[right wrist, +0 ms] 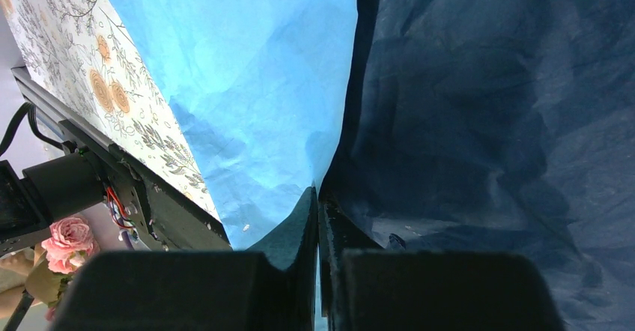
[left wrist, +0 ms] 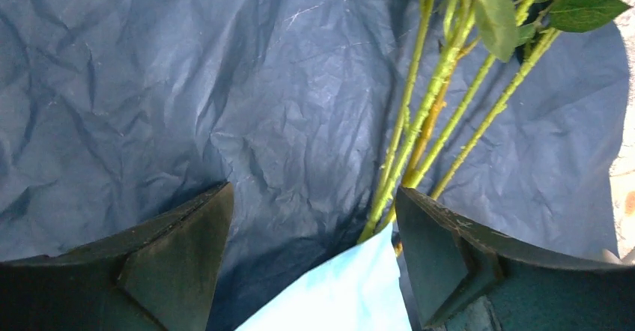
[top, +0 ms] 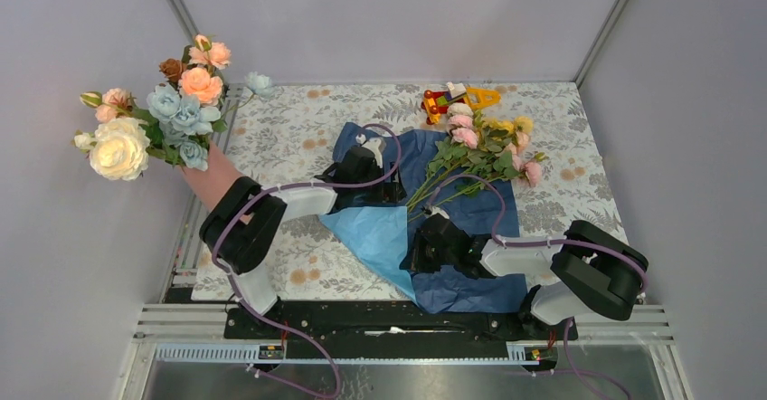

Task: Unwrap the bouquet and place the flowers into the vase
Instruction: Unfold the wrapping paper at the center of the board.

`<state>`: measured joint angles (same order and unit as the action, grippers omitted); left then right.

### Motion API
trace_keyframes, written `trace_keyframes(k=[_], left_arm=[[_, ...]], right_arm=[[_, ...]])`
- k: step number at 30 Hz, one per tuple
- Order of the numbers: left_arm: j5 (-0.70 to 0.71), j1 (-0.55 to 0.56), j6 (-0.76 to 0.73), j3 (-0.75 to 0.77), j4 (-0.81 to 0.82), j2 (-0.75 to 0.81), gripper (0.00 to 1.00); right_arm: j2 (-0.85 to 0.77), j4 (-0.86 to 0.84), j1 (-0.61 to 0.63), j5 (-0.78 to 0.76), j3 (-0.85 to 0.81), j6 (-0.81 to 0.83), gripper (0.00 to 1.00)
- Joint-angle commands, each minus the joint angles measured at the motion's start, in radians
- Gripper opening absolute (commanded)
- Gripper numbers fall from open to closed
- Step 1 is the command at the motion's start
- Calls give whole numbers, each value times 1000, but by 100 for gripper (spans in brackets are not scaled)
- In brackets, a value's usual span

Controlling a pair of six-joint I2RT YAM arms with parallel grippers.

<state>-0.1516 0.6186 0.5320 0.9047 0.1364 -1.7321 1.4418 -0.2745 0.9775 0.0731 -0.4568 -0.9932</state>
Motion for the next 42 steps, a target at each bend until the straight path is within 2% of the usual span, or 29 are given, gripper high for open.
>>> trace_keyframes(k=[1,11,22,34,38,42], left_arm=[[34,-1,-16,65,51,-44,84],[146,-63,-26,80,49,-81,85],[241,-190,-41,136,-34,-112,86],[274,-261,-83,256,-104,-191,86],[266,-261,-83,264,-108,-163,86],[200,-252,-83,274,-98,-95,86]], right_arm=[[11,16,9,-12,-1,4,0],[0,17,9,-15,12,-2,0],[-5,24,9,-19,12,-4,0],[-8,34,9,-21,7,1,0],[-37,28,9,-15,5,26,0],[-92,29,10,-17,6,72,0]])
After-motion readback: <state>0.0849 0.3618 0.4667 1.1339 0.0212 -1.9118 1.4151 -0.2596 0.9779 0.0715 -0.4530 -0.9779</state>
